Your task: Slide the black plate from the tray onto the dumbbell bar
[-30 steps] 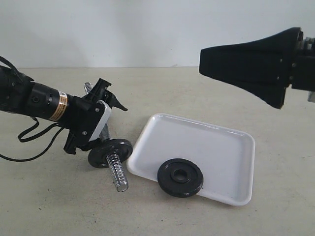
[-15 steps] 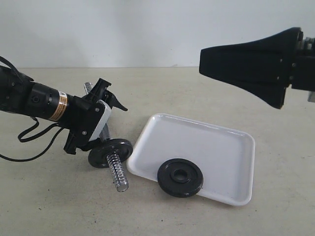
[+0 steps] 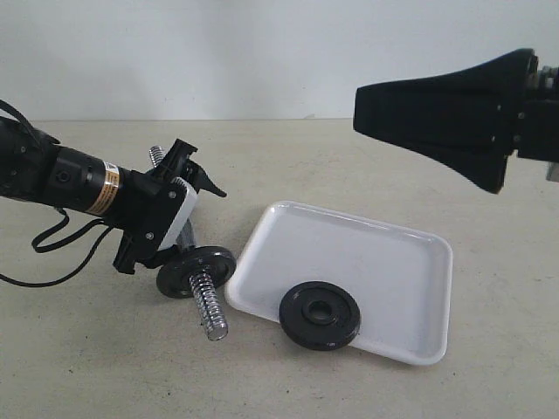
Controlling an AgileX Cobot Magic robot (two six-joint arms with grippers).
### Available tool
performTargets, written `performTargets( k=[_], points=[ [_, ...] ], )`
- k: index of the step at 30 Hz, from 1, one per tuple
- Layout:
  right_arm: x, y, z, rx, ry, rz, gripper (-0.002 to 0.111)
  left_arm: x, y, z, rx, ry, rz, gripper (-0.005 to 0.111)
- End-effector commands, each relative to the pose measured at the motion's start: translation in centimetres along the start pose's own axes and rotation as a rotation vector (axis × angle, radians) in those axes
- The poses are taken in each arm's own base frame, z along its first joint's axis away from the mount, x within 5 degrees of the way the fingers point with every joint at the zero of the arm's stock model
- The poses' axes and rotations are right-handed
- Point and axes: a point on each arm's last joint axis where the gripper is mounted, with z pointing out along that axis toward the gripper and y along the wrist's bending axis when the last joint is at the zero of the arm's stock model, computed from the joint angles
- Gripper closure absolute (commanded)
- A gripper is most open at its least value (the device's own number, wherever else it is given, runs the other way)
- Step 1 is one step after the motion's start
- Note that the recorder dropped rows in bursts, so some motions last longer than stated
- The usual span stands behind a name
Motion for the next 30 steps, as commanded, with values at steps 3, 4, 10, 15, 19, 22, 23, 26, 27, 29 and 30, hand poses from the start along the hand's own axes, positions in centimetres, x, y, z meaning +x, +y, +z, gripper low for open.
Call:
performTargets(
  k=[3, 4, 10, 15, 19, 22, 23, 26, 27, 29, 30],
  points=[
    [0.1, -0.1, 0.0, 0.008, 0.021, -0.017, 0.003, -0.6, 0.3, 0.2, -0.015, -0.041, -0.024, 0.026],
    [0.1, -0.1, 0.0, 0.008, 0.022, -0.018, 0.003, -0.6, 0.3, 0.2, -0.015, -0.041, -0.024, 0.026],
    [0.1, -0.1, 0.0, 0.009, 0.024, -0.017, 0.003, -0.6, 0.3, 0.2, -0.015, -0.043, -0.024, 0.026],
    [0.1, -0.1, 0.0, 0.010, 0.024, -0.017, 0.003, -0.6, 0.2, 0.3, -0.014, -0.046, -0.053, 0.026],
    [0.1, -0.2, 0.0, 0.012, 0.023, -0.017, 0.003, -0.5, 0.1, 0.4, -0.006, -0.035, -0.170, 0.026],
    [0.1, -0.2, 0.0, 0.012, 0.023, -0.017, 0.003, -0.2, -0.3, 0.7, 0.009, -0.007, -0.196, 0.026],
    [0.1, -0.2, 0.0, 0.012, 0.023, -0.017, 0.003, -0.1, -0.4, 0.8, 0.013, -0.001, -0.201, 0.026],
    [0.1, -0.2, 0.0, 0.012, 0.023, -0.017, 0.003, 0.0, -0.8, 1.2, 0.028, -0.013, -0.204, 0.026],
    [0.1, -0.2, 0.0, 0.012, 0.023, -0.017, 0.003, -0.1, -0.9, 1.3, 0.030, -0.029, -0.207, 0.026],
    [0.1, -0.2, 0.0, 0.017, 0.023, -0.017, 0.003, -0.1, -1.1, 1.5, 0.037, -0.027, -0.196, 0.026],
    [0.1, -0.2, 0.0, 0.018, 0.025, -0.019, 0.003, 0.0, -1.3, 1.7, 0.043, -0.022, -0.197, 0.026]
  ],
)
